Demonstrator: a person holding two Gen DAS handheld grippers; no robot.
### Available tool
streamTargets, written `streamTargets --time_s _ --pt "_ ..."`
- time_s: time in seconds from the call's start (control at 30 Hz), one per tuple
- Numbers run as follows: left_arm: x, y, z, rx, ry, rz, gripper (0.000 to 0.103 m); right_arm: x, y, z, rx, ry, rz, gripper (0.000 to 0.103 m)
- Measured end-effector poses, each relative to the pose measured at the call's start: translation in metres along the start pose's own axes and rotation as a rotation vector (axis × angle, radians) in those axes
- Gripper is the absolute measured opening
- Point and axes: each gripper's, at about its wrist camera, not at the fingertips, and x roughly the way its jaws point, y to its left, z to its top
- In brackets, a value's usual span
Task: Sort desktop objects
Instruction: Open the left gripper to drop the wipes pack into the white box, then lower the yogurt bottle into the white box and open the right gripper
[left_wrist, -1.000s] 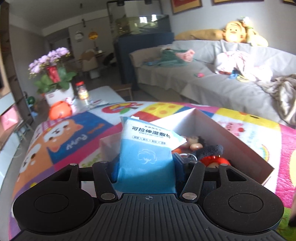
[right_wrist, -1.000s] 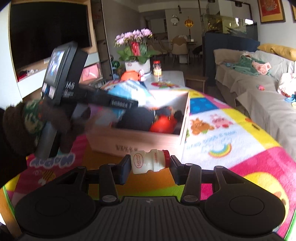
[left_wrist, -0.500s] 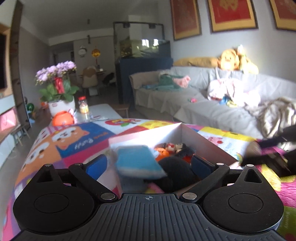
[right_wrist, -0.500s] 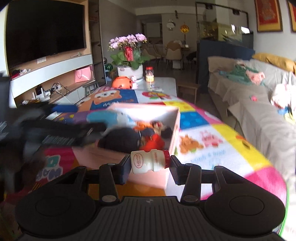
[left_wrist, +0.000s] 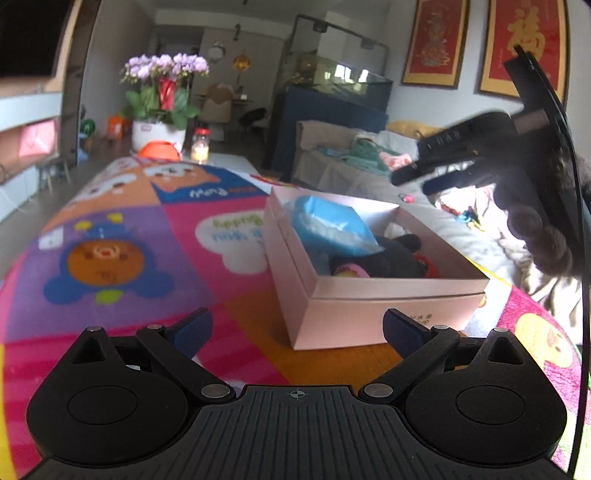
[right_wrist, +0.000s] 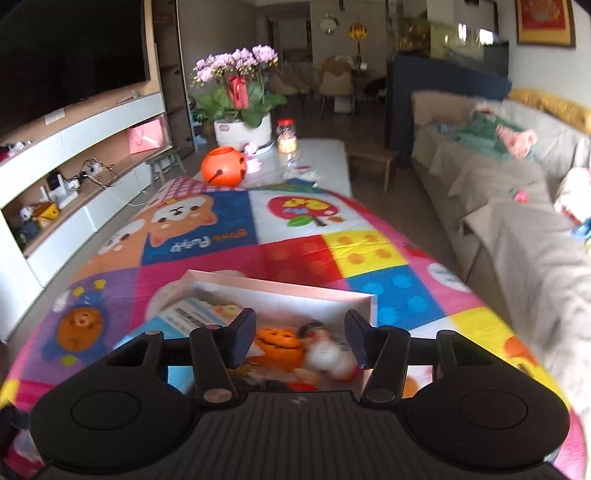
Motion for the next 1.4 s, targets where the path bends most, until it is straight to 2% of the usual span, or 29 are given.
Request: streamTargets --time_s 0.13,0.27,0.4,0.5,0.7,0.8,0.83,0.87,0.97,1.0,1.07,1.17,1.23,1.3,1.4 --pt "0.001 0.004 -0.003 -0.021 -0.007 -0.02 0.101 0.009 0.025 0.004 -0.003 0.046 0.087 0.053" --pt "0.0 0.009 -0.006 -0.049 -0.004 -0.027 0.102 0.023 0.064 0.0 -0.092 0.079 0.122 0.053" --pt "-0.002 0.014 -0.005 -0.07 -0.015 -0.019 0.102 0.041 0.097 -0.017 -0.266 0.137 0.069 0.054" --pt "0.0 0.014 -0.006 -0.074 -0.007 -0.017 0.102 0.041 0.108 -0.028 -0.353 0.115 0.028 0.056" --pt "0.004 0.014 -0.008 -0.073 0.011 -0.006 0.103 0.034 0.104 -0.036 -0.306 0.137 0.075 0.056" --pt "0.007 0.011 -0.01 -0.053 0.035 -0.008 0.103 0.008 0.093 -0.042 -0.243 0.085 0.083 0.057" --pt "0.007 0.008 -0.01 -0.038 0.039 -0.008 0.103 -0.006 0.087 -0.046 -0.227 0.052 0.081 0.061" --pt "0.006 0.004 -0.011 -0.016 0.041 -0.002 0.103 -0.02 0.081 -0.051 -0.208 0.019 0.08 0.07" --pt "0.002 -0.011 -0.016 0.057 0.03 0.042 0.103 -0.061 0.063 -0.076 -0.156 -0.055 0.058 0.088" --pt "0.001 -0.016 -0.018 0.077 0.029 0.06 0.103 -0.072 0.057 -0.087 -0.141 -0.06 0.054 0.09" --pt "-0.002 -0.025 -0.023 0.103 0.047 0.092 0.103 -0.085 0.048 -0.111 -0.121 -0.052 0.039 0.102" --pt "-0.001 -0.036 -0.03 0.106 0.124 0.13 0.103 -0.089 0.04 -0.148 -0.107 -0.021 0.011 0.103" --pt "0.004 -0.041 -0.034 0.111 0.181 0.185 0.103 -0.086 0.04 -0.167 -0.111 -0.015 -0.03 0.103" --pt "0.004 -0.044 -0.035 0.095 0.185 0.265 0.103 -0.08 0.038 -0.181 -0.1 -0.011 -0.056 0.103" --pt "0.002 -0.045 -0.037 0.043 0.177 0.322 0.103 -0.068 0.037 -0.193 -0.071 0.013 -0.081 0.103"
